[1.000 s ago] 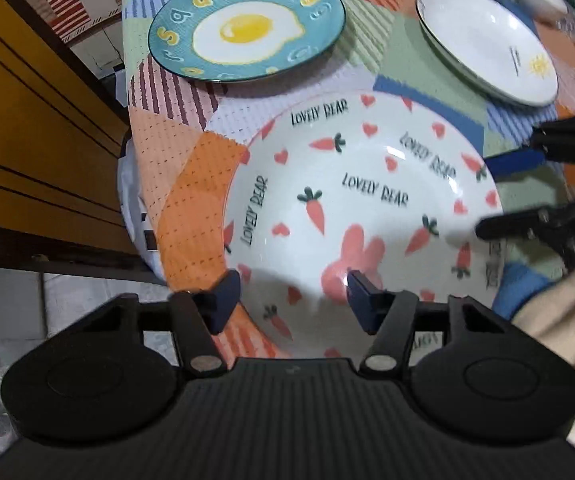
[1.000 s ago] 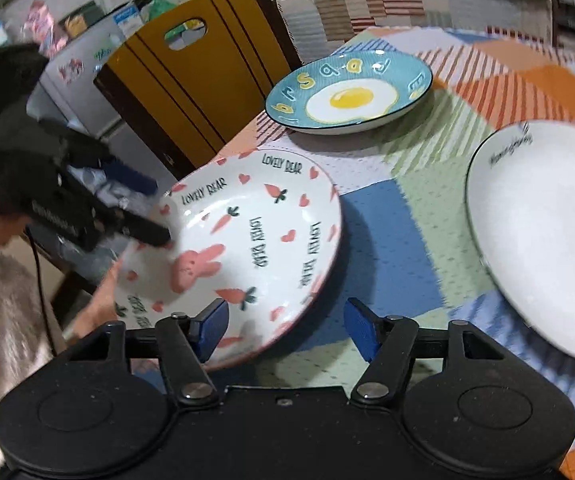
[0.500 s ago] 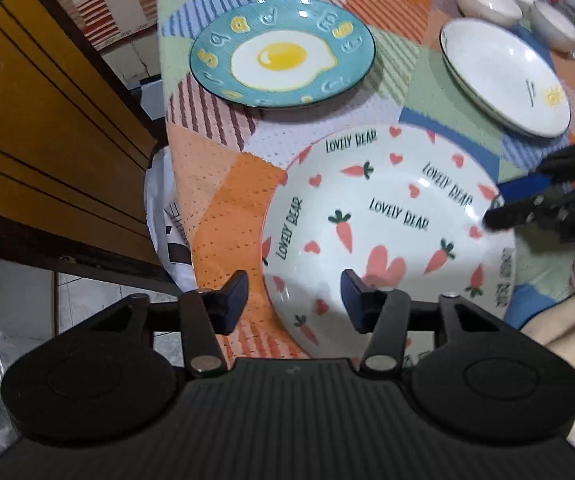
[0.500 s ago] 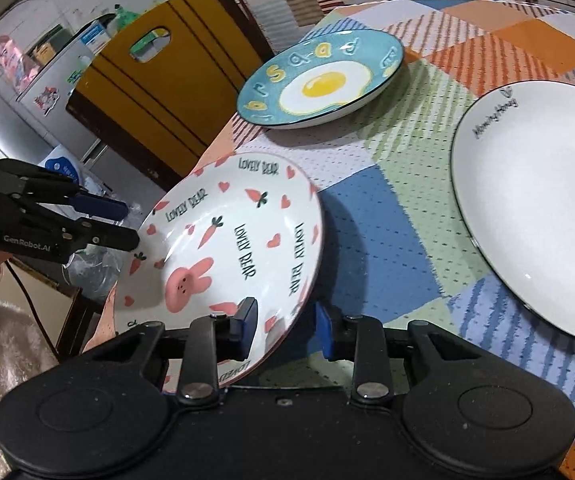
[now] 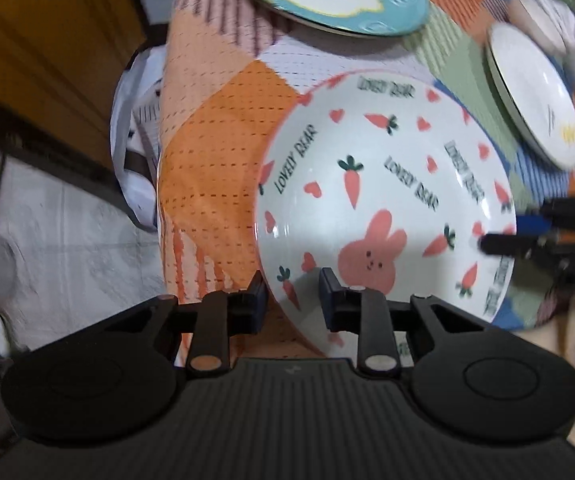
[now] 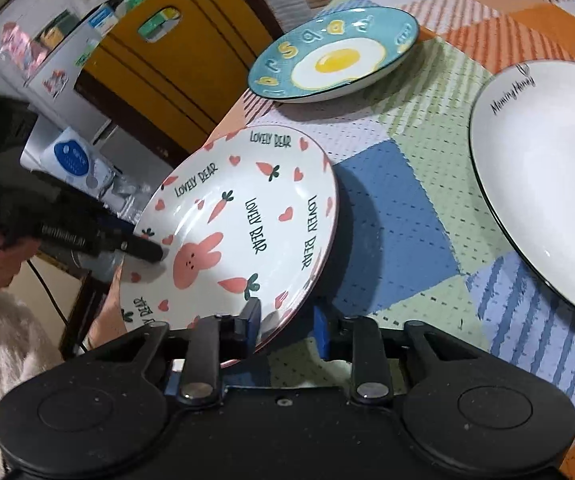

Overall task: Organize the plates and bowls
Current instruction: 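Close the right gripper on the bunny-print plate rim and lift it, then carry the bunny-print plate with the right gripper onto the white plate, then open the right gripper and withdraw it from the stacked plates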

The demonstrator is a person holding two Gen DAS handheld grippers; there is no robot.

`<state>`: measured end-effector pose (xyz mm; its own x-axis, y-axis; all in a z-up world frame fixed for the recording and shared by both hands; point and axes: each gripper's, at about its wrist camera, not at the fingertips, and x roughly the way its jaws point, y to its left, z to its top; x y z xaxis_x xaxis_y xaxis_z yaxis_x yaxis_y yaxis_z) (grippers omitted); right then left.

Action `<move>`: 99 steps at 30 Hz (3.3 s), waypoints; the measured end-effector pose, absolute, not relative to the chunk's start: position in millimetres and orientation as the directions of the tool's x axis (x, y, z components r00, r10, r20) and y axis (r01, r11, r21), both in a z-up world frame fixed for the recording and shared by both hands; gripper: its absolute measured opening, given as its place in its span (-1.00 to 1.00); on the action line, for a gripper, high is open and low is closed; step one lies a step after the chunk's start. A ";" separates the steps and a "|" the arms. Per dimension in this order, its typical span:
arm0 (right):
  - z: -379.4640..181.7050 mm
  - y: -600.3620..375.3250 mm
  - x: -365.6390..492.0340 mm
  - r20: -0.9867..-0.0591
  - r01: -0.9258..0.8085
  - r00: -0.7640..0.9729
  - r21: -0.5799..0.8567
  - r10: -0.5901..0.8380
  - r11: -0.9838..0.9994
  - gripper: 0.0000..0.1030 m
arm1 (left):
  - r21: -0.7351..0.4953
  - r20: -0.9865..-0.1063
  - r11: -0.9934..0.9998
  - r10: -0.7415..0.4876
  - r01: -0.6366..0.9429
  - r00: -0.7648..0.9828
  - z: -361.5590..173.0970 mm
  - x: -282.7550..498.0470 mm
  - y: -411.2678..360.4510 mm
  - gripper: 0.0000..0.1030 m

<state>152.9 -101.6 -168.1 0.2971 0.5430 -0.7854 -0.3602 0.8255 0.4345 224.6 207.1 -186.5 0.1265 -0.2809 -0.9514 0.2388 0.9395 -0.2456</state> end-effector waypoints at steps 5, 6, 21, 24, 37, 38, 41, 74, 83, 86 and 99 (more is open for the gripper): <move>-172.1 -98.2 163.0 -0.790 -0.303 0.305 0.449 0.532 0.841 -0.57 | -0.245 -0.945 0.953 -0.275 0.177 0.177 -187.0 218.9 205.5 -0.46; -171.8 -97.7 163.8 -0.790 -0.306 0.315 0.441 0.527 0.844 -0.59 | -0.235 -0.946 0.957 -0.265 0.170 0.185 -186.2 216.3 203.8 -0.46; -145.9 -142.2 148.7 -0.746 -0.355 0.384 0.425 0.545 0.833 -0.56 | -0.221 -0.919 0.937 -0.293 0.271 0.265 -127.8 187.3 154.7 -0.47; -136.8 -158.9 143.8 -0.729 -0.314 0.409 0.452 0.549 0.835 -0.55 | -0.227 -0.909 0.920 -0.318 0.318 0.271 -112.0 185.9 137.9 -0.47; -85.0 -226.9 136.1 -0.709 -0.256 0.571 0.325 0.414 0.910 -0.54 | -0.262 -0.877 0.861 -0.401 0.436 0.264 -93.0 232.5 52.8 -0.47; -84.3 -232.9 137.4 -0.710 -0.247 0.579 0.318 0.402 0.915 -0.54 | -0.258 -0.878 0.857 -0.401 0.446 0.263 -92.9 237.5 43.8 -0.47; -86.1 -249.6 140.4 -0.708 -0.207 0.596 0.320 0.379 0.924 -0.54 | -0.255 -0.877 0.851 -0.403 0.459 0.259 -94.8 247.5 23.8 -0.47; -125.7 -293.8 193.4 -0.833 -0.052 0.518 0.195 0.194 0.979 -0.50 | -0.274 -0.933 0.872 -0.343 0.405 0.106 -148.3 308.2 -47.3 -0.43; -118.6 -266.3 203.6 -0.892 -0.031 0.452 0.013 0.026 0.999 -0.37 | -0.292 -0.942 0.886 -0.332 0.359 0.053 -159.8 310.7 -48.4 -0.43; -119.1 -263.7 206.5 -0.898 -0.020 0.440 -0.025 -0.013 0.999 -0.35 | -0.287 -0.944 0.887 -0.327 0.361 0.052 -160.4 309.9 -50.3 -0.43; -128.0 -247.9 207.4 -0.886 -0.036 0.438 -0.188 -0.154 0.981 -0.44 | -0.270 -0.942 0.891 -0.322 0.364 0.090 -157.1 310.2 -51.1 -0.47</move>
<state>207.4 -247.9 -128.0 0.4383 -0.1536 -0.8856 -0.0364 0.9814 -0.1883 310.2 -51.1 -157.1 0.0899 -0.3219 -0.9425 0.3644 0.8913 -0.2697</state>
